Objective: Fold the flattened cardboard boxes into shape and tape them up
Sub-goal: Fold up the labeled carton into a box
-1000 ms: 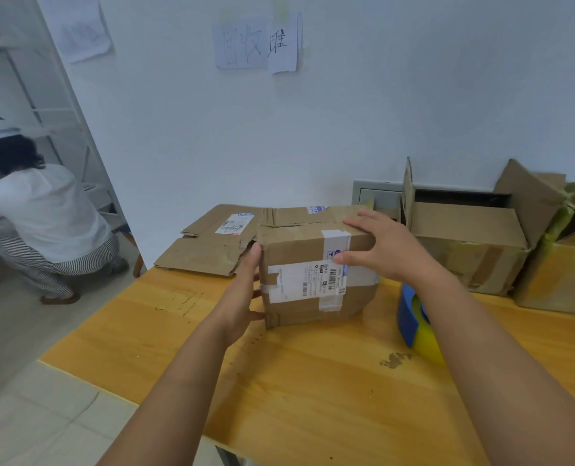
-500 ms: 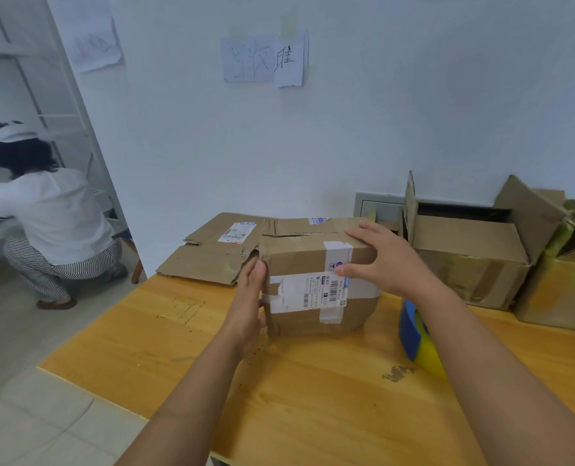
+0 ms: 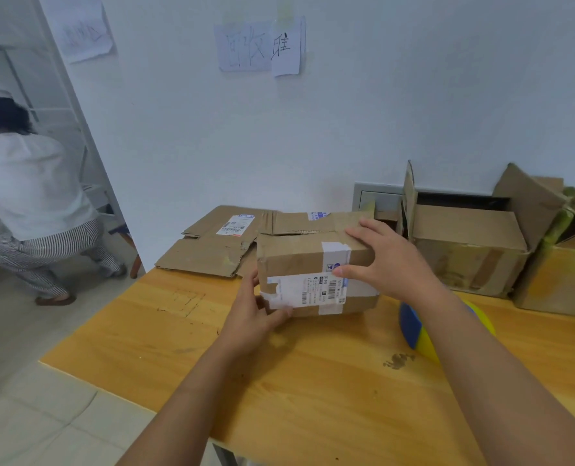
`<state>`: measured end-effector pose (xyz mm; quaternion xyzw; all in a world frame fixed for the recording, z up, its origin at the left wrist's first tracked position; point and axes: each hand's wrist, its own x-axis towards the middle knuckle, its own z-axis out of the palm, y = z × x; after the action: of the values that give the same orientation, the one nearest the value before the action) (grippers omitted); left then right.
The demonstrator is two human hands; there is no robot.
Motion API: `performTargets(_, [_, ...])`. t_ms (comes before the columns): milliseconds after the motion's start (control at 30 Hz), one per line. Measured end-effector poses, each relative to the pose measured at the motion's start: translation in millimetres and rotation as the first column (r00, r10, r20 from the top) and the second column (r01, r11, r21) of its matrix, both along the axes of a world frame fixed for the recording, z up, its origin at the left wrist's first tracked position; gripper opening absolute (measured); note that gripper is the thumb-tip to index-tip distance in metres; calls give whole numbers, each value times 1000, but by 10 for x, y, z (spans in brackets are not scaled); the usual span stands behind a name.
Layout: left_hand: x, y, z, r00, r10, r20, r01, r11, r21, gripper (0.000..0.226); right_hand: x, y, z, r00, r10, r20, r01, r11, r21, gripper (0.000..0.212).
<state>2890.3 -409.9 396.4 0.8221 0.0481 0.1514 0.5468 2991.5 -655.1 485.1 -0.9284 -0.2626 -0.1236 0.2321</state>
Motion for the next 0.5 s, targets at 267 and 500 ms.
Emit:
performTargets(267, [-63, -34, -17, 997, -60, -38, 59, 998, -24, 86, -44, -136, -193, 996, 71, 50, -68, 996, -61, 91])
performTargets(500, [-75, -89, 187, 999, 24, 31, -21, 995, -99, 113, -67, -173, -325, 998, 57, 5, -57, 995, -78, 92])
